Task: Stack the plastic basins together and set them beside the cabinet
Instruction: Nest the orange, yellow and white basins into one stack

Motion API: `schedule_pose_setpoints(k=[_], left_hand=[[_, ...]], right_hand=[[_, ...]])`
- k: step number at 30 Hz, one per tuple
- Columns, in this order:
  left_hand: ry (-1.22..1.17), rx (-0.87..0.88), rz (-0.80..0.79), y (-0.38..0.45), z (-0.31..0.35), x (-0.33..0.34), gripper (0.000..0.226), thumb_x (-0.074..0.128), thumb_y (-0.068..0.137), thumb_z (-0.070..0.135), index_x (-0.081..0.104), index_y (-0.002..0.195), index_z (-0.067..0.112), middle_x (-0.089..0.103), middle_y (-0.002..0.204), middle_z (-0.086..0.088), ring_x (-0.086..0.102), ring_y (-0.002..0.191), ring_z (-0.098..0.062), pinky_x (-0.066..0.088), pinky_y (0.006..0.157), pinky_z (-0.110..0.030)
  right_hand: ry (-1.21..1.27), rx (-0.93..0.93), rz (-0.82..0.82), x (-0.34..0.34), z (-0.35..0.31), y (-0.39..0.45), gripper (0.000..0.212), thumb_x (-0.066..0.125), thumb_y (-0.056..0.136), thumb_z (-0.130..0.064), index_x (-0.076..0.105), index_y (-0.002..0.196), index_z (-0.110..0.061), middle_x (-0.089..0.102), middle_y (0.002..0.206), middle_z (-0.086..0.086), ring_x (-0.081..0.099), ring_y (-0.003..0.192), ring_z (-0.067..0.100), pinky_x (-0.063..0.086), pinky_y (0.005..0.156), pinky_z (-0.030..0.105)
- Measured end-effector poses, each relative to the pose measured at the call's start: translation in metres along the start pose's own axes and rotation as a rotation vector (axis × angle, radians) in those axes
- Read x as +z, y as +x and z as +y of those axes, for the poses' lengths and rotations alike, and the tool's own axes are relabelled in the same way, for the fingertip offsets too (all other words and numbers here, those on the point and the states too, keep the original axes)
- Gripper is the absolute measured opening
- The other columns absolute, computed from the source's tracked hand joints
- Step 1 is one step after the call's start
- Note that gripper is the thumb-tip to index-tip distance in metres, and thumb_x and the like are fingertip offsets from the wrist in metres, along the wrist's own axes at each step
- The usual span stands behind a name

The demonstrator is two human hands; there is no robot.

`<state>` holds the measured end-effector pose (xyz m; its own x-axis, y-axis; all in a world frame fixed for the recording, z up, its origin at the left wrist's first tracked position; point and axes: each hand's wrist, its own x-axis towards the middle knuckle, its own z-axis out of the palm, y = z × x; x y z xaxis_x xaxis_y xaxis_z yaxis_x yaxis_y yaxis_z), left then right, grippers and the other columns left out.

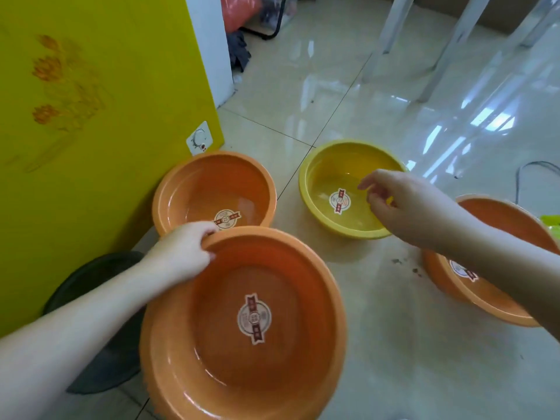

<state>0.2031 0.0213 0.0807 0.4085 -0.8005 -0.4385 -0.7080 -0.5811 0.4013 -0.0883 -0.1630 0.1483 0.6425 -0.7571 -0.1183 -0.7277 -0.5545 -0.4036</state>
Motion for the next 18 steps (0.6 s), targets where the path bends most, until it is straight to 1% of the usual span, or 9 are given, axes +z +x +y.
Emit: schedule_pose_setpoints(k=[1, 3, 5, 6, 8, 10, 12, 15, 18], left_hand=[[0.019, -0.037, 0.039, -0.005, -0.015, 0.009, 0.022, 0.073, 0.088, 0.016, 0.063, 0.083, 0.034, 0.07, 0.082, 0.009, 0.066, 0.074, -0.013, 0.051, 0.064, -0.032], [0.014, -0.107, 0.118, -0.012, -0.035, 0.031, 0.016, 0.07, 0.093, 0.019, 0.064, 0.093, 0.033, 0.069, 0.084, 0.01, 0.064, 0.072, -0.008, 0.051, 0.061, -0.029], [-0.028, -0.15, 0.152, -0.019, -0.048, 0.054, 0.014, 0.069, 0.095, 0.02, 0.063, 0.098, 0.033, 0.069, 0.087, 0.01, 0.066, 0.074, -0.008, 0.055, 0.066, -0.03], [-0.038, -0.158, 0.158, -0.022, -0.052, 0.063, 0.013, 0.068, 0.095, 0.021, 0.063, 0.1, 0.032, 0.068, 0.087, 0.01, 0.067, 0.075, -0.009, 0.055, 0.068, -0.031], [0.026, -0.174, 0.168, -0.03, -0.059, 0.077, 0.009, 0.068, 0.096, 0.023, 0.064, 0.101, 0.029, 0.068, 0.094, 0.007, 0.067, 0.081, -0.011, 0.058, 0.071, -0.032], [0.196, -0.176, 0.16, -0.036, -0.067, 0.087, 0.013, 0.066, 0.096, 0.027, 0.064, 0.108, 0.024, 0.065, 0.107, 0.001, 0.066, 0.096, -0.016, 0.059, 0.08, -0.035], [0.278, -0.172, 0.137, -0.041, -0.07, 0.095, 0.016, 0.062, 0.098, 0.031, 0.065, 0.11, 0.022, 0.066, 0.108, 0.0, 0.065, 0.103, -0.019, 0.059, 0.084, -0.036], [0.254, -0.177, 0.13, -0.042, -0.065, 0.099, 0.013, 0.057, 0.101, 0.034, 0.063, 0.102, 0.023, 0.07, 0.089, 0.004, 0.069, 0.079, -0.012, 0.063, 0.069, -0.033], [0.214, -0.176, 0.07, -0.032, -0.057, 0.101, 0.018, 0.054, 0.102, 0.035, 0.064, 0.097, 0.023, 0.071, 0.084, 0.004, 0.07, 0.072, -0.013, 0.064, 0.068, -0.035]], right_hand=[[-0.134, 0.003, -0.074, 0.014, 0.015, 0.007, 0.034, 0.055, 0.091, -0.024, 0.059, 0.125, -0.022, 0.067, 0.108, -0.001, 0.065, 0.099, 0.022, 0.054, 0.085, 0.038], [-0.414, 0.033, -0.259, 0.046, 0.042, 0.015, 0.06, 0.061, 0.086, -0.035, 0.045, 0.142, -0.018, 0.063, 0.127, 0.008, 0.06, 0.115, 0.03, 0.05, 0.096, 0.042], [-0.555, 0.093, -0.375, 0.083, 0.065, 0.019, 0.079, 0.062, 0.084, -0.046, 0.03, 0.149, -0.015, 0.057, 0.136, 0.012, 0.055, 0.125, 0.033, 0.044, 0.103, 0.044], [-0.576, 0.124, -0.394, 0.099, 0.074, 0.02, 0.08, 0.063, 0.084, -0.048, 0.03, 0.148, -0.014, 0.058, 0.136, 0.013, 0.056, 0.125, 0.033, 0.045, 0.102, 0.044], [-0.636, 0.118, -0.378, 0.122, 0.085, 0.022, 0.063, 0.063, 0.087, -0.045, 0.041, 0.137, -0.015, 0.063, 0.127, 0.011, 0.06, 0.117, 0.032, 0.048, 0.097, 0.043], [-0.78, 0.022, -0.29, 0.133, 0.09, 0.024, 0.035, 0.059, 0.088, -0.032, 0.053, 0.12, -0.019, 0.068, 0.115, 0.004, 0.064, 0.107, 0.026, 0.048, 0.091, 0.039], [-0.882, -0.079, -0.245, 0.137, 0.09, 0.023, 0.021, 0.056, 0.089, -0.022, 0.057, 0.11, -0.022, 0.071, 0.106, -0.002, 0.068, 0.101, 0.021, 0.046, 0.088, 0.036], [-0.897, -0.187, -0.253, 0.137, 0.088, 0.022, 0.016, 0.056, 0.091, -0.017, 0.058, 0.106, -0.021, 0.072, 0.102, -0.003, 0.07, 0.098, 0.02, 0.049, 0.085, 0.032], [-0.737, -0.215, -0.095, 0.115, 0.075, 0.025, 0.009, 0.066, 0.083, -0.015, 0.062, 0.091, -0.016, 0.072, 0.086, 0.004, 0.071, 0.084, 0.028, 0.054, 0.068, 0.036]])
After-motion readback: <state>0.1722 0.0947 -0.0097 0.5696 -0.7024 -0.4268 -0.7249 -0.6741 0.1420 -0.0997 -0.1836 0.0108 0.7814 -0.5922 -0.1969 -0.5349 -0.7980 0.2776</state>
